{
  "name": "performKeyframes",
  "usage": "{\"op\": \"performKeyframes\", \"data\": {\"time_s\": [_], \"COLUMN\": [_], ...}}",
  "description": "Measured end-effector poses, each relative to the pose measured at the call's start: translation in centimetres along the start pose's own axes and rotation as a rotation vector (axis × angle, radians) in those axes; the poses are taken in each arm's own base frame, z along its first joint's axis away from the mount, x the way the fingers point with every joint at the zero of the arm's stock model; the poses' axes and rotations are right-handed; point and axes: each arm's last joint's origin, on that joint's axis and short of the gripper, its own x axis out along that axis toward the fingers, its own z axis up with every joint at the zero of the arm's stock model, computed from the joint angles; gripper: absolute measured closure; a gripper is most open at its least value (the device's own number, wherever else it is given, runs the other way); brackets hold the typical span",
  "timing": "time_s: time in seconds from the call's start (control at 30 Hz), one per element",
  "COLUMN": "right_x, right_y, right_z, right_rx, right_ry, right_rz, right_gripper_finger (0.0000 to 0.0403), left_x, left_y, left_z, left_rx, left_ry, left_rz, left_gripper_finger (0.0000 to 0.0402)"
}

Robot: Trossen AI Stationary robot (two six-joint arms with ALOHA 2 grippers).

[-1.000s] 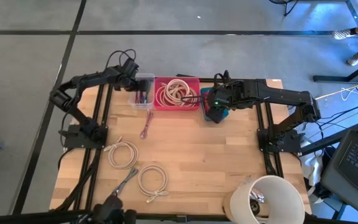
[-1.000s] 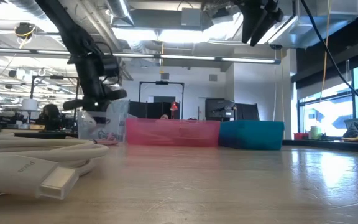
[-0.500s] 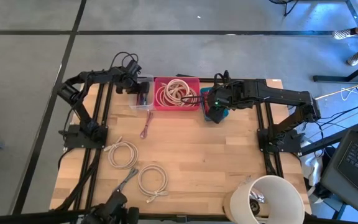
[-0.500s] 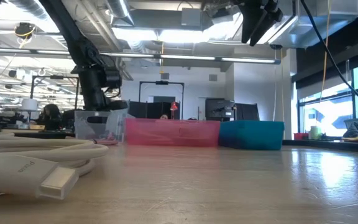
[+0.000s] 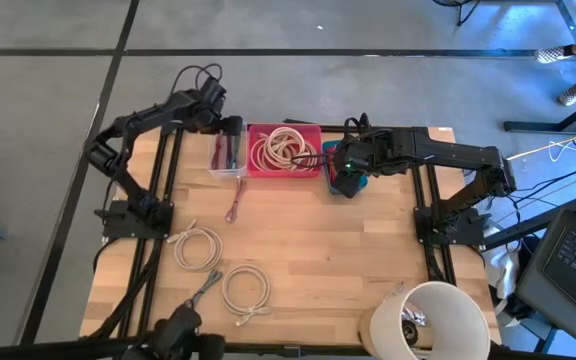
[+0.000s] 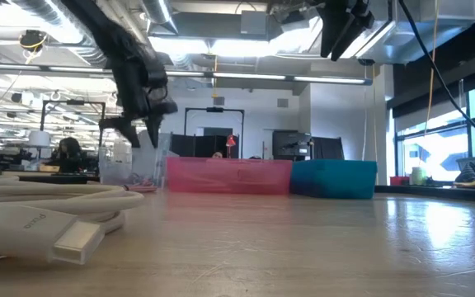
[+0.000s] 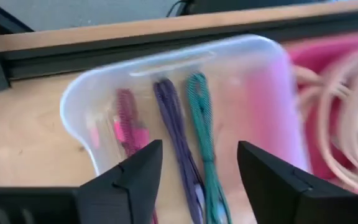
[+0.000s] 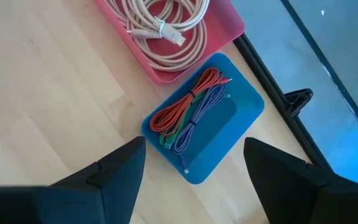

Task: Pick & Place USB Port
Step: Put the light brown HDMI cable into the pink bin

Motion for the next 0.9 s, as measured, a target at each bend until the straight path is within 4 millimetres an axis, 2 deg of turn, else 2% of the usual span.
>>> {"op": "performKeyframes", "data": {"time_s": [0.1,0.23,0.53,0.73,0.9], "right_x": [0.0,0.0,0.2,0.4,0.6], "right_y": [0.0,-0.1,-0.4,-0.8,-1.2], "right_z": [0.0,0.0,0.2,0.5,0.7], "right_rx": [-0.001,-0.001,0.001,-0.019,-0.026], "right_ry": [-0.005,-0.013,-0.017,-0.022,-0.017], "right_rz": [-0.01,-0.027,-0.038,-0.043,-0.051], "right_gripper_finger": [0.0128,0.0128,0.0128,0.0128,0.0128], "left_x": [-2.2,-5.3,-11.6,-13.7,-14.4], "left_y": [-1.0,-2.3,-4.8,-5.8,-6.2], "left_z": [-0.6,-2.6,-9.6,-13.8,-17.3], "left_rx": [0.047,0.098,0.199,0.323,0.555], "left_ry": [0.009,0.002,0.05,0.128,0.254], "left_rz": [-0.008,-0.027,-0.067,-0.094,-0.031], "left_gripper_finger": [0.0192,0.0193,0.0199,0.0199,0.0199]}}
